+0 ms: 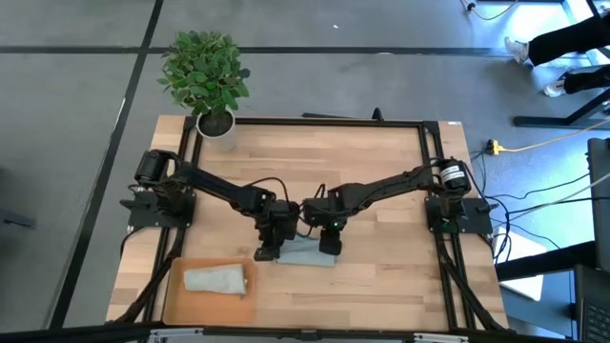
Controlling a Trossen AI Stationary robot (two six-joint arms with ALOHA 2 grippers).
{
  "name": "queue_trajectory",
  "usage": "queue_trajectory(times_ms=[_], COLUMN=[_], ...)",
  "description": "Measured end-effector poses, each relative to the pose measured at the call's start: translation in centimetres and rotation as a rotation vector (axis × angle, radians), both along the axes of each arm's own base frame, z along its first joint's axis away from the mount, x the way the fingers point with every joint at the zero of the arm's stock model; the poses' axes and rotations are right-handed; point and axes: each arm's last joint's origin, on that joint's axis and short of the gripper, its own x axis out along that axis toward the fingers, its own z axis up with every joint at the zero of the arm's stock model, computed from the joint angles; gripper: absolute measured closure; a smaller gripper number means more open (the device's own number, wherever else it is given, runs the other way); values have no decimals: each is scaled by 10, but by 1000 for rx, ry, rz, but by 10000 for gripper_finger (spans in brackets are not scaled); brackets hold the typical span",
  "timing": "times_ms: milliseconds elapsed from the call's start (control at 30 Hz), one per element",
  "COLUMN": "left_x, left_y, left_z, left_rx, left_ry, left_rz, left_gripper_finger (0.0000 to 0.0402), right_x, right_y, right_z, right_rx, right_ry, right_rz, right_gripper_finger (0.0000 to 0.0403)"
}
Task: Roll microfiber towels into tight, uniform cylinder then place into a basket
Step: Roll the blue microfiber towel
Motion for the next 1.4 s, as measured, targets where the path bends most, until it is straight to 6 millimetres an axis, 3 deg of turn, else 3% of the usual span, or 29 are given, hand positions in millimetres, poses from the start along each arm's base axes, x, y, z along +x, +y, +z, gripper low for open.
queue_trajectory(times_ms=[300, 667, 867, 1167, 1400], left_x=[1, -1, 0, 4, 8], left_y=[4, 10, 18, 41, 68], left_z=[0, -1, 0, 3, 3], left_rx=[9, 16, -17, -115, -93], left_ry=[-7, 22, 17, -42, -39], left_rz=[6, 16, 19, 24, 164], left_gripper_finger=[401, 401, 401, 401, 401], right_x=[6, 7, -2, -9, -10], right_y=[14, 19, 19, 19, 25], right_z=[2, -23, -38, -50, -52], right_rx=[-54, 36, 59, 78, 81], right_ry=[-115, -241, -230, -270, -285], right_rz=[144, 269, 293, 304, 319], right_gripper_finger=[288, 288, 288, 288, 288])
